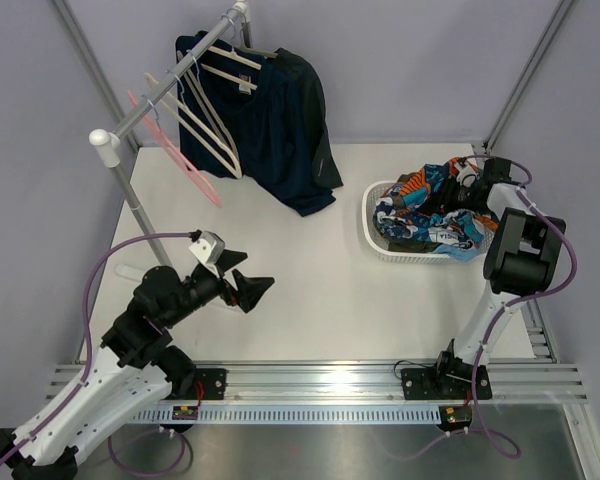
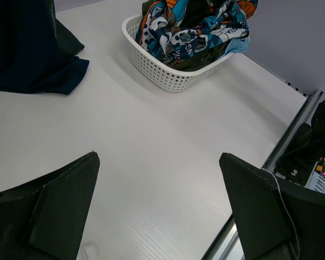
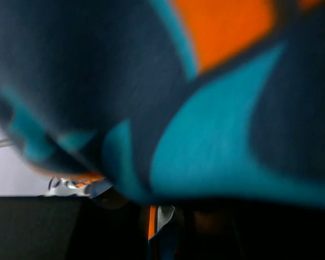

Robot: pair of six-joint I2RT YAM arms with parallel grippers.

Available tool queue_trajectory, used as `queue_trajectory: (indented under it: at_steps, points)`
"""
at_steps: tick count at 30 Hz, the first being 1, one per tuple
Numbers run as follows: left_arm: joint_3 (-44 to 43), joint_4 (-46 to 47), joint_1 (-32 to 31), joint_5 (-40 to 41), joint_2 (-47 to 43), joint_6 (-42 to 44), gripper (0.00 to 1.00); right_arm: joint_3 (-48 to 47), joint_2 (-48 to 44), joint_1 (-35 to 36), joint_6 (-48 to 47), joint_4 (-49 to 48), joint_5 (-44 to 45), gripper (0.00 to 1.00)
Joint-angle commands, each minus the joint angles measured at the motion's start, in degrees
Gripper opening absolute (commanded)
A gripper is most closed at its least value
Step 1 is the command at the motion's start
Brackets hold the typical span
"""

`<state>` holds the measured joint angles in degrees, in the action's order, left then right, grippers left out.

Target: Remove the shorts from the hanger

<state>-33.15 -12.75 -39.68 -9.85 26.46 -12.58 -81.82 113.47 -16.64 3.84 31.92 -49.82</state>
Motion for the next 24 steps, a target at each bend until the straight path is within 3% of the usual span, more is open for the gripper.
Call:
queue_trajectory:
  at_steps: [1,5,8,12,18,19,20,24]
  points:
    - [0.10,3.79,-0.13,-0.79,0.87,-0.52,0.99,3.50,2.02,1.35,-3.48,-0.98,12.90,0.29]
    - [0.27,4.58,-0.13,-0.70,1.49,-0.60,0.99,4.74,0.35,1.97,-7.43,-0.98,13.00,0.31]
    - [-0.43,4.23,-0.13,-0.79,2.28,-0.78,0.99,4.31,-4.91,2.05,-10.50,0.50,11.68,0.33]
    - [-2.10,3.35,-0.13,-0.26,3.16,-0.61,0.99,-1.75,-16.75,2.05,-17.27,9.35,11.41,0.40]
    - [-3.68,3.96,-0.13,2.19,4.04,-2.27,0.99,-17.30,-25.30,3.98,-29.57,23.42,15.79,0.63]
    - [-3.77,4.14,-0.13,2.64,4.04,-2.71,0.99,-18.36,-26.45,4.68,-32.11,23.80,17.11,0.70]
    - [-3.94,4.31,-0.13,3.16,4.04,-3.24,0.99,-18.03,-27.85,5.82,-32.66,23.45,18.78,0.99]
    - [-5.26,2.13,-0.13,7.21,3.87,-6.05,0.99,-11.45,-36.36,6.36,-29.77,15.20,19.15,0.99]
